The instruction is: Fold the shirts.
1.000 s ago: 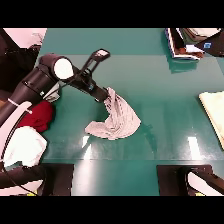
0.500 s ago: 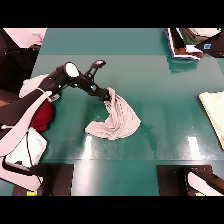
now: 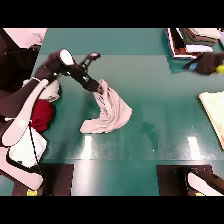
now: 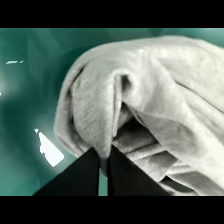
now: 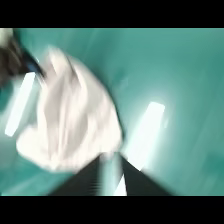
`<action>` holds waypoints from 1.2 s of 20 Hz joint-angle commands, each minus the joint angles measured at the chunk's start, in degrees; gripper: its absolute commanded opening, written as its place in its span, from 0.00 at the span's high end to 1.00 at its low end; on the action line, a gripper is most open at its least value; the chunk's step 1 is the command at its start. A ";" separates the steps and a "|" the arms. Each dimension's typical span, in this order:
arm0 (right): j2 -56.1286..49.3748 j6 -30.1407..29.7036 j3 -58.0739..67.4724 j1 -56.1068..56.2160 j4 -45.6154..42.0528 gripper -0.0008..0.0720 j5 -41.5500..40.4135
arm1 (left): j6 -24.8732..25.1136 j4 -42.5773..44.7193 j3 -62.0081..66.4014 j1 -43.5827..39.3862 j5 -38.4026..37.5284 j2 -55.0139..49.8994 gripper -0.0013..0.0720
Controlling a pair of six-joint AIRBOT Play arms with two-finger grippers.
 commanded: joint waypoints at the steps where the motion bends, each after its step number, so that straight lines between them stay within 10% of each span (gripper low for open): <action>1: -0.83 0.02 -15.58 3.85 0.50 0.34 -3.65 | -2.21 4.57 8.02 2.60 -9.35 -0.17 0.95; 9: -21.99 -8.04 -26.29 21.14 17.68 0.35 -24.55 | -4.57 3.67 8.37 2.62 -6.64 -0.20 0.95; 18: -39.78 -7.65 -7.26 28.98 18.47 0.35 -25.64 | -4.76 3.87 8.37 2.62 -5.62 -0.17 0.95; 20: -42.45 -7.34 -3.50 30.16 18.43 0.43 -25.68 | -4.76 3.87 8.37 2.60 -5.42 -0.20 0.95; 22: -43.89 -7.45 -0.81 30.62 17.59 0.96 -25.57 | -4.76 4.02 8.41 2.62 -5.66 -0.09 0.95; 24: -42.71 -5.70 1.09 29.75 12.00 0.97 -24.68 | -4.76 7.58 8.41 2.62 -5.25 1.84 0.95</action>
